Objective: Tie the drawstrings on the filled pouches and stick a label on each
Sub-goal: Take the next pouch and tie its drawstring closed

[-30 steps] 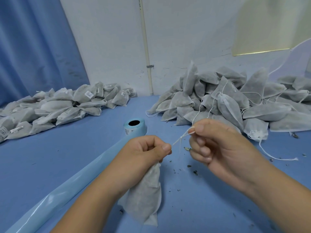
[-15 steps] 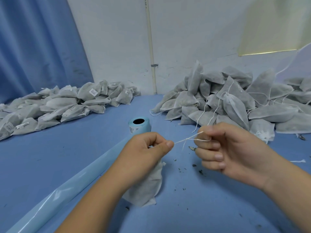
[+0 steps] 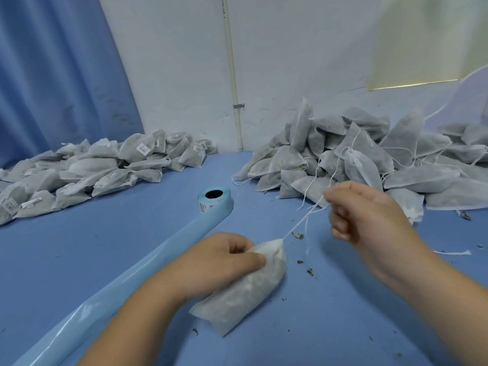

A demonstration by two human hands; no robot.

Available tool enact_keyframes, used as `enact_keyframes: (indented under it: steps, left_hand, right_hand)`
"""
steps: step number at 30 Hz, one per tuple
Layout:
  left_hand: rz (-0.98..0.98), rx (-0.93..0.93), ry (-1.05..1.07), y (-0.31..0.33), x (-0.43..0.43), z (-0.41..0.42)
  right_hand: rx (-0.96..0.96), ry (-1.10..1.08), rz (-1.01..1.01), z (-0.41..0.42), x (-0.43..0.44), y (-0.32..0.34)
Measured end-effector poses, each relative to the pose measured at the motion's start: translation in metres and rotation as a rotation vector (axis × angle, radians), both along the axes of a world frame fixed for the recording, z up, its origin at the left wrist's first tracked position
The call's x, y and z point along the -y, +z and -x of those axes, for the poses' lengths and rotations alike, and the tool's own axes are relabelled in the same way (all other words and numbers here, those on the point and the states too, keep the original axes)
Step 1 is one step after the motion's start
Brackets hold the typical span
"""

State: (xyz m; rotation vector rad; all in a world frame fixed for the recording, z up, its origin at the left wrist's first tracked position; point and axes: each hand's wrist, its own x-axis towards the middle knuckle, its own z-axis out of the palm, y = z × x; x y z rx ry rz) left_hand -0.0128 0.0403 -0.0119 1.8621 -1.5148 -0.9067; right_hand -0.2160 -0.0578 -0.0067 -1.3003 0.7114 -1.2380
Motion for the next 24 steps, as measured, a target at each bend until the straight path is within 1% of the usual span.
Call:
enact_keyframes:
  steps: [2,4,5,7,8,9,10,13,16,18,20,24]
  left_hand:
    - [0.108,0.025,0.100,-0.003,0.003,0.005]
    - [0.208,-0.018,0.157,-0.004,0.006,0.011]
    - [0.243,-0.058,0.169,-0.004,0.007,0.013]
    - [0.292,-0.143,0.184,-0.003,0.008,0.017]
    - [0.303,-0.196,0.198,-0.003,0.008,0.018]
    - [0.305,-0.253,0.219,-0.004,0.008,0.018]
    - [0.298,-0.305,0.235,-0.005,0.009,0.018]
    - [0.273,-0.407,0.233,-0.006,0.010,0.019]
    - [0.222,-0.522,0.143,-0.008,0.010,0.019]
    - [0.208,-0.560,0.091,-0.007,0.009,0.019]
    - [0.195,-0.584,0.083,-0.008,0.008,0.018]
    - [0.208,-0.605,0.188,-0.005,0.009,0.010]
  right_hand:
    - [-0.116,-0.038,0.183,-0.005,-0.011,-0.001]
    - [-0.212,-0.031,0.427,-0.011,-0.024,-0.004]
    - [-0.305,-0.034,0.584,-0.013,-0.030,-0.006]
    - [-0.588,-0.067,0.919,-0.016,-0.039,-0.012]
    - [-0.700,-0.069,1.034,-0.017,-0.042,-0.015]
    - [-0.772,-0.062,1.083,-0.017,-0.044,-0.017]
    - [-0.802,-0.049,1.086,-0.017,-0.044,-0.018]
    - [-0.801,-0.035,1.061,-0.016,-0.044,-0.018]
    - [-0.796,-0.034,1.052,-0.014,-0.040,-0.017]
    - [-0.771,-0.027,1.020,-0.014,-0.038,-0.017]
    - [-0.767,-0.018,1.005,-0.015,-0.038,-0.020]
    - [-0.704,0.039,0.940,-0.019,-0.040,-0.025]
